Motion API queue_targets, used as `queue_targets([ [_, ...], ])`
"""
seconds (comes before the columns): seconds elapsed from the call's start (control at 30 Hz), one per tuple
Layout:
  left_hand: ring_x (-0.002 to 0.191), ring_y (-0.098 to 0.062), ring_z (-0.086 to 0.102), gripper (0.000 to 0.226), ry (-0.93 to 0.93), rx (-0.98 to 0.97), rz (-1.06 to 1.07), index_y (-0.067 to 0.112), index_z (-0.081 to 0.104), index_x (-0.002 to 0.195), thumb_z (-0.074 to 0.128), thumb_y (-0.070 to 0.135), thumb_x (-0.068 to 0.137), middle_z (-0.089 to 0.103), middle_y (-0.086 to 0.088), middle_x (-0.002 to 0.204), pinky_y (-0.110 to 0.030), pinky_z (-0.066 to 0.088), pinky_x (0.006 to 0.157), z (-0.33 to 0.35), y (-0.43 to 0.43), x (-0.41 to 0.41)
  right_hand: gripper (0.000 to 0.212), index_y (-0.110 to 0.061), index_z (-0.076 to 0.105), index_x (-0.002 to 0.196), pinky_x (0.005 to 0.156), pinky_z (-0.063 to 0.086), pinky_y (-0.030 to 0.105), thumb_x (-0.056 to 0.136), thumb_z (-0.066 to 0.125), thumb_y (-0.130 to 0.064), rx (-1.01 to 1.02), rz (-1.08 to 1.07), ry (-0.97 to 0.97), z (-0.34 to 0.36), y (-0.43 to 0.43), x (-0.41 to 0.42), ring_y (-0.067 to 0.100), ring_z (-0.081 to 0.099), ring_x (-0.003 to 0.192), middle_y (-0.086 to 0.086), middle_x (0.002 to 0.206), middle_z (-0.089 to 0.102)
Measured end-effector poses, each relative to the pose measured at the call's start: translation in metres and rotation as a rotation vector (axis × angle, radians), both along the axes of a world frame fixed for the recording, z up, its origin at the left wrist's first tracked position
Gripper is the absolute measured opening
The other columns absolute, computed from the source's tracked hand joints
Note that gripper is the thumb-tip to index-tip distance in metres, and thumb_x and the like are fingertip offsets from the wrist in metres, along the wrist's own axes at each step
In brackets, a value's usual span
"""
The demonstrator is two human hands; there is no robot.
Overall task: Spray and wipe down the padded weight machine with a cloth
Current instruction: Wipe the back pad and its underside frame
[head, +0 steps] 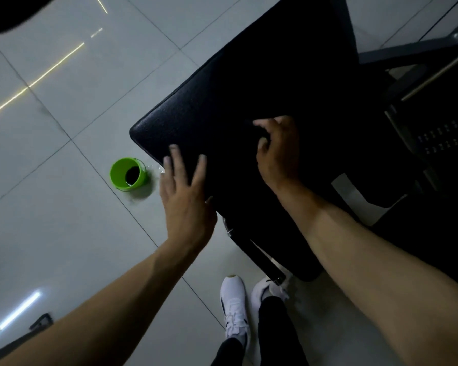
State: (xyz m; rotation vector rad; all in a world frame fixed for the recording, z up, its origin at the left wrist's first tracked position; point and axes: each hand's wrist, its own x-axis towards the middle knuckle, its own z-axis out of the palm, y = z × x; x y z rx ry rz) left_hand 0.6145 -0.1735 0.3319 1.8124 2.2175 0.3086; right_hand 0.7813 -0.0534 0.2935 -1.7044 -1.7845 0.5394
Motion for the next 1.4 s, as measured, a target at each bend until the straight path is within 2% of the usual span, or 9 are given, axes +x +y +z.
queue_targets([
  [0.1, 0.157, -0.034, -0.01, 0.074, 0.057, -0.047, -0.251, 0.029, 0.033, 0.159, 0.058, 0.025, 0.089, -0.005, -0.008, 0.172, -0.047, -0.003, 0.125, -0.005, -0.008, 0.011, 0.033, -0.016, 0.071, 0.124, 0.099, 0.043, 0.027, 0.093, 0.064, -0.006, 0.0, 0.162, -0.076, -0.012, -0.073, 0.01, 0.029, 0.056, 0.116, 0.012, 0.125, 0.057],
  [0.33, 0.154, -0.036, -0.022, 0.079, 0.18, -0.237, -0.386, 0.029, 0.02, 0.162, 0.037, 0.041, 0.086, -0.014, -0.008, 0.17, -0.055, -0.003, 0.126, -0.01, -0.007, 0.016, 0.046, -0.022, 0.073, 0.105, 0.084, 0.058, 0.046, 0.071, 0.063, 0.008, -0.23, 0.28, -0.099, -0.049, -0.213, 0.07, 0.023, 0.053, 0.107, -0.002, 0.118, 0.049],
  [0.53, 0.154, -0.039, -0.02, 0.078, 0.198, -0.2, -0.367, 0.025, 0.025, 0.161, 0.053, 0.035, 0.089, -0.012, -0.012, 0.17, -0.059, -0.004, 0.125, -0.015, -0.009, 0.025, 0.039, -0.011, 0.073, 0.114, 0.1, 0.033, 0.004, 0.084, 0.058, 0.009, -0.098, -0.075, 0.068, -0.02, -0.087, 0.053, 0.027, 0.054, 0.119, 0.016, 0.127, 0.056],
  [0.7, 0.154, -0.04, -0.018, 0.085, 0.173, -0.171, -0.331, 0.023, 0.03, 0.158, 0.075, 0.033, 0.087, -0.012, -0.013, 0.17, -0.063, -0.003, 0.123, -0.022, -0.01, 0.031, 0.038, -0.017, 0.071, 0.119, 0.1, 0.048, 0.027, 0.088, 0.057, 0.001, -0.109, -0.008, 0.002, -0.03, -0.125, 0.053, 0.023, 0.051, 0.122, 0.008, 0.131, 0.052],
  [0.87, 0.154, -0.042, -0.016, 0.077, 0.146, -0.137, -0.337, 0.018, 0.031, 0.157, 0.06, 0.047, 0.092, -0.01, -0.015, 0.17, -0.068, -0.001, 0.121, -0.026, -0.012, 0.034, 0.048, -0.021, 0.072, 0.111, 0.094, 0.055, 0.043, 0.079, 0.059, 0.012, -0.289, 0.031, 0.041, -0.048, -0.232, 0.083, 0.021, 0.055, 0.114, -0.004, 0.122, 0.047],
  [1.07, 0.154, -0.038, -0.02, 0.091, 0.183, -0.178, -0.578, 0.031, 0.01, 0.164, 0.066, 0.045, 0.093, -0.013, -0.01, 0.17, -0.066, -0.003, 0.122, -0.039, -0.029, 0.063, 0.039, -0.012, 0.072, 0.119, 0.103, 0.047, 0.021, 0.088, 0.057, 0.008, -0.182, -0.218, 0.161, -0.037, -0.126, 0.084, 0.023, 0.054, 0.122, 0.014, 0.133, 0.053],
  [1.13, 0.153, -0.037, -0.024, 0.09, 0.17, -0.209, -0.635, 0.035, 0.005, 0.162, 0.065, 0.041, 0.095, -0.015, -0.008, 0.17, -0.064, -0.007, 0.123, -0.045, -0.031, 0.076, 0.039, -0.006, 0.072, 0.119, 0.105, 0.049, 0.025, 0.086, 0.054, 0.003, -0.098, -0.336, 0.215, -0.038, -0.082, 0.099, 0.029, 0.058, 0.122, 0.019, 0.13, 0.058],
  [1.27, 0.151, -0.037, -0.029, 0.091, 0.165, -0.252, -0.614, 0.037, 0.004, 0.162, 0.064, 0.044, 0.094, -0.016, -0.005, 0.17, -0.063, -0.014, 0.121, -0.047, -0.03, 0.089, 0.036, -0.009, 0.071, 0.123, 0.1, 0.039, 0.006, 0.09, 0.058, 0.0, -0.137, -0.329, 0.177, -0.039, -0.121, 0.084, 0.026, 0.056, 0.122, 0.018, 0.131, 0.058],
  [1.4, 0.151, -0.039, -0.028, 0.1, 0.179, -0.268, -0.6, 0.035, 0.005, 0.163, 0.072, 0.043, 0.089, -0.016, -0.006, 0.17, -0.067, -0.009, 0.121, -0.046, -0.031, 0.093, 0.029, -0.018, 0.073, 0.119, 0.098, 0.045, 0.024, 0.093, 0.062, -0.022, -0.228, -0.243, 0.161, -0.037, -0.199, 0.066, 0.015, 0.047, 0.121, 0.007, 0.131, 0.055],
])
